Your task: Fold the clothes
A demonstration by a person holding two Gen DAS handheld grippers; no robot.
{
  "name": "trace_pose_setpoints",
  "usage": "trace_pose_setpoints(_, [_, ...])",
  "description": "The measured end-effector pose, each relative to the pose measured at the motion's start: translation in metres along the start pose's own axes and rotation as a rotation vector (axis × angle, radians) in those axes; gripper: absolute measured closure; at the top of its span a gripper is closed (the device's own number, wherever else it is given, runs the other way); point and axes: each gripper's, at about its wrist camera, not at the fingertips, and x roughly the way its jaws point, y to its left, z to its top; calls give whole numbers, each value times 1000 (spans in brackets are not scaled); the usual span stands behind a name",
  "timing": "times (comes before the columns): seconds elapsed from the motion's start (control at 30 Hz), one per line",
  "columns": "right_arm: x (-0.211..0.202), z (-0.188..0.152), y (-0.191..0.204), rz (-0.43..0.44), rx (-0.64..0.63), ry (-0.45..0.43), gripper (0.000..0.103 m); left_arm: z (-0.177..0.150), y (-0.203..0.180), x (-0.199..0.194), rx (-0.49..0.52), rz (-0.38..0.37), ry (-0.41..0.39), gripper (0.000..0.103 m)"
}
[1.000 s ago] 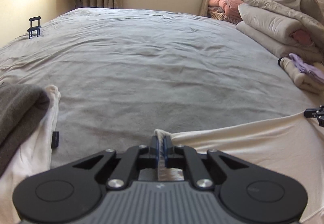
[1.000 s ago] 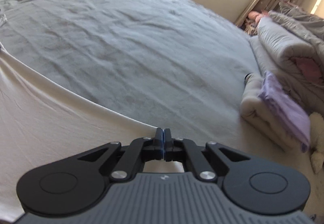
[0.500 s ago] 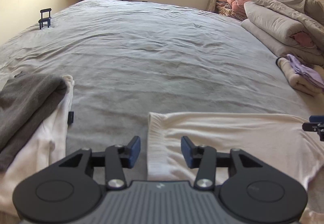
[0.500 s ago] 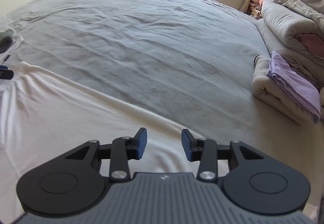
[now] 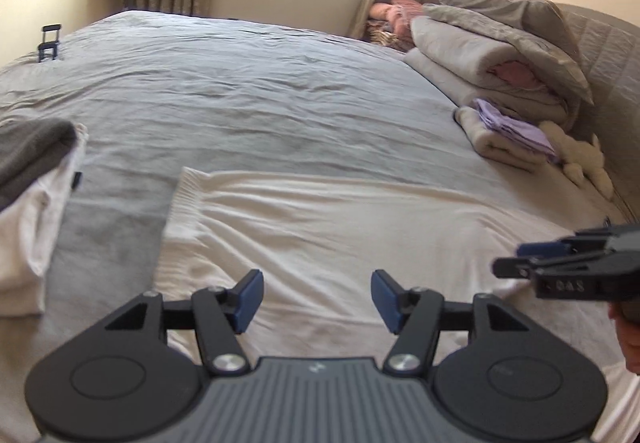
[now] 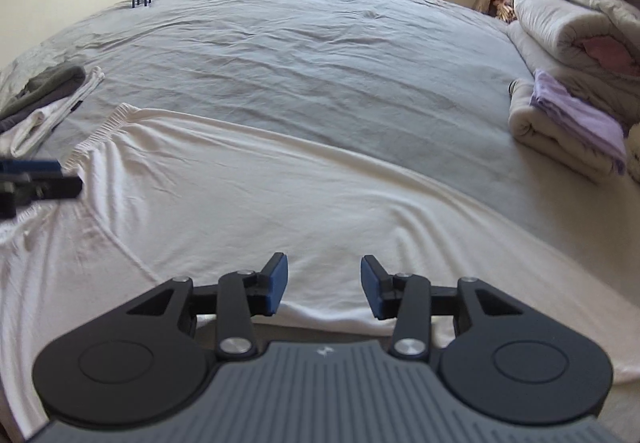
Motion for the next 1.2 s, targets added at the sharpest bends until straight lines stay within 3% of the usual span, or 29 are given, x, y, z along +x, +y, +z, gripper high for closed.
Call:
trace_pose_setpoints(0.2, [17, -9, 19, 34, 107, 46, 58, -18, -5, 0, 67, -9, -20, 42])
trace_pose_setpoints(0.57, [2, -35, 18, -26, 171, 29, 55, -18, 20, 4, -51, 43, 64, 42])
trace_pose_setpoints(0.87, [-17, -56, 4, -71, 216, 21, 54, -15, 9, -6, 15, 88, 37, 42])
trace_pose_setpoints(1.2, [-56, -77, -6, -119, 265, -52, 54, -19, -13, -13, 84, -18, 11, 42])
